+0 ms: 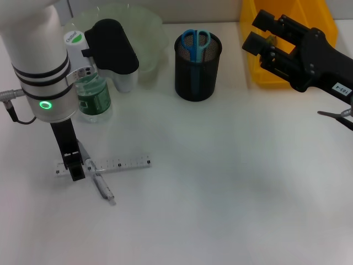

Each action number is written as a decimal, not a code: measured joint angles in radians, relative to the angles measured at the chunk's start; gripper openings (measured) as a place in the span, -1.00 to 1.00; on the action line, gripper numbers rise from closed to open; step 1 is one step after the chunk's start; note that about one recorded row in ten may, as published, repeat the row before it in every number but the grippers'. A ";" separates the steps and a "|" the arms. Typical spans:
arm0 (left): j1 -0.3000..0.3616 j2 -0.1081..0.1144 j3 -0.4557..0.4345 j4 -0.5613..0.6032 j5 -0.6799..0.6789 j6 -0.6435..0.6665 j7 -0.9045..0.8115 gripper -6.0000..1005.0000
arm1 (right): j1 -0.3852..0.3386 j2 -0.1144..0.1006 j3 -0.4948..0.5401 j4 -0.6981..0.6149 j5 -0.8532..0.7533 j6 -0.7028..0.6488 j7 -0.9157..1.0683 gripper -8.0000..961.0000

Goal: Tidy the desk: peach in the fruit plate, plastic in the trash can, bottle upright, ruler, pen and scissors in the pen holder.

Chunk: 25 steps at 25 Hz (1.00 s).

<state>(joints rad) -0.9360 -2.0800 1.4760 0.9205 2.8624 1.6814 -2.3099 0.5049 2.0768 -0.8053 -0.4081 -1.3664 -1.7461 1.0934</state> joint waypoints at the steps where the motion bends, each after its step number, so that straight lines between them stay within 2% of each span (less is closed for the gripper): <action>1: 0.000 0.000 0.000 0.000 0.000 0.000 0.000 0.28 | 0.000 0.000 0.000 0.000 0.000 0.000 0.000 0.27; 8: -0.006 0.000 0.003 -0.044 0.002 -0.018 -0.002 0.29 | 0.005 0.000 0.001 0.000 0.001 0.002 -0.002 0.27; 25: -0.013 0.000 0.007 -0.059 0.008 -0.040 -0.002 0.28 | 0.011 -0.001 0.001 0.000 0.014 0.002 -0.006 0.27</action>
<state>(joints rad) -0.9487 -2.0800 1.4827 0.8610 2.8699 1.6415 -2.3117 0.5154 2.0754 -0.8038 -0.4081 -1.3525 -1.7440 1.0879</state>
